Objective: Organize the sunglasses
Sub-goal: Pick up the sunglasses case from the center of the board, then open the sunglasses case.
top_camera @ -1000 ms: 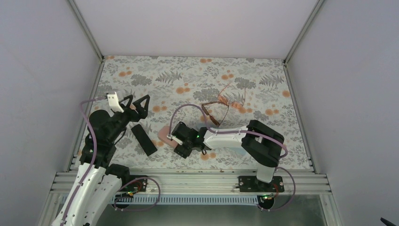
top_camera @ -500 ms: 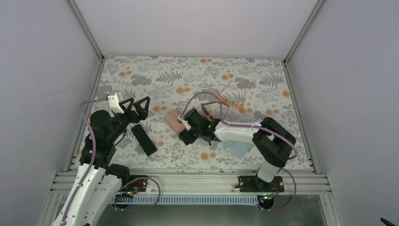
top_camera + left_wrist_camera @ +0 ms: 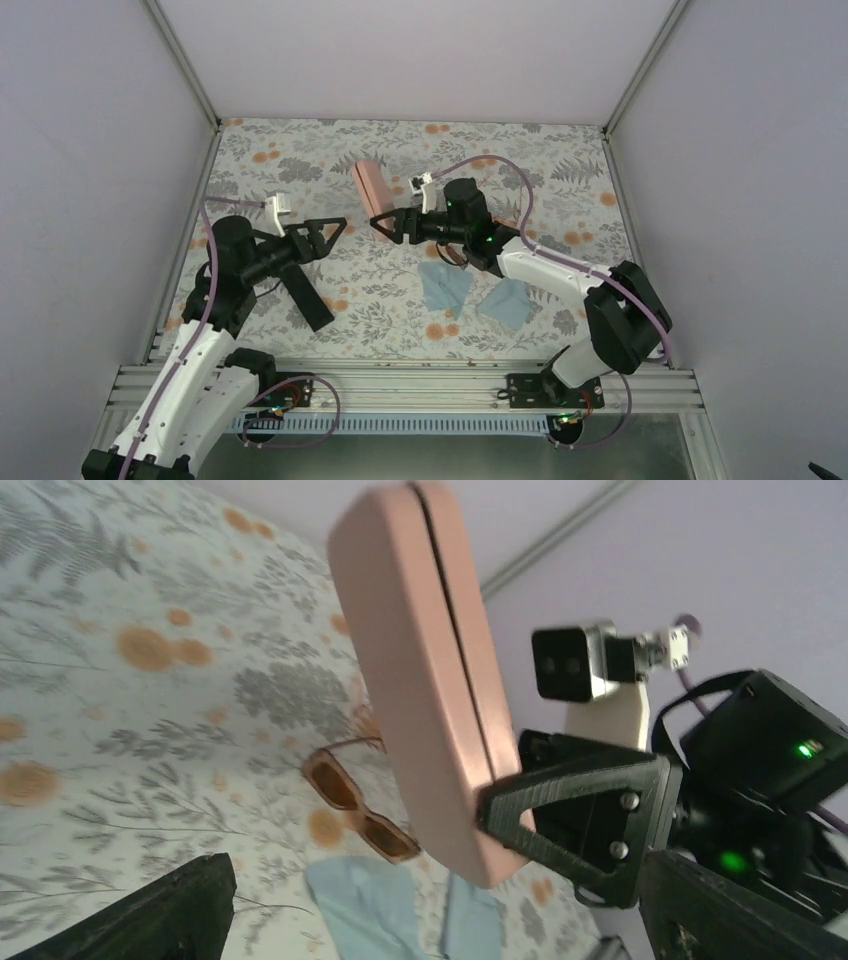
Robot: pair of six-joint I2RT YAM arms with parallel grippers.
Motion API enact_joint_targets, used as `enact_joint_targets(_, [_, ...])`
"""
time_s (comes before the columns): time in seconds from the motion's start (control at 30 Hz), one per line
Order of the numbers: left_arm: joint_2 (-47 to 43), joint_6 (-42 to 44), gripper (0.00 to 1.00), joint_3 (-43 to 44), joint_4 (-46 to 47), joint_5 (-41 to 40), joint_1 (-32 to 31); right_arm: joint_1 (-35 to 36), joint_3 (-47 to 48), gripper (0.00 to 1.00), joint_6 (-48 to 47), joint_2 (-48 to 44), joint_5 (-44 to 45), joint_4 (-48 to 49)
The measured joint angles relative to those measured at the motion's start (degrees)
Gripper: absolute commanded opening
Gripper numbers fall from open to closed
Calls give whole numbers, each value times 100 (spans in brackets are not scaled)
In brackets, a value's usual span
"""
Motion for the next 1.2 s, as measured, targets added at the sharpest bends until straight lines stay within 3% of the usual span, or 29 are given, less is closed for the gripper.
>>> enact_joint_targets(0.13, [9, -275, 100, -11, 273, 538, 0, -26, 136, 60, 809, 4, -916, 634])
enact_joint_targets(0.4, [55, -1438, 100, -361, 1788, 1300, 0, -24, 221, 60, 2238, 68, -2284, 2256])
enact_joint_targets(0.87, [431, -2474, 100, -361, 3528, 1506, -35, 323, 472, 58, 2782, 214, -2677, 2787])
enact_joint_targets(1.2, [535, -2734, 74, -363, 3836, 1499, -44, 352, 472, 60, 2804, 212, -2669, 2761])
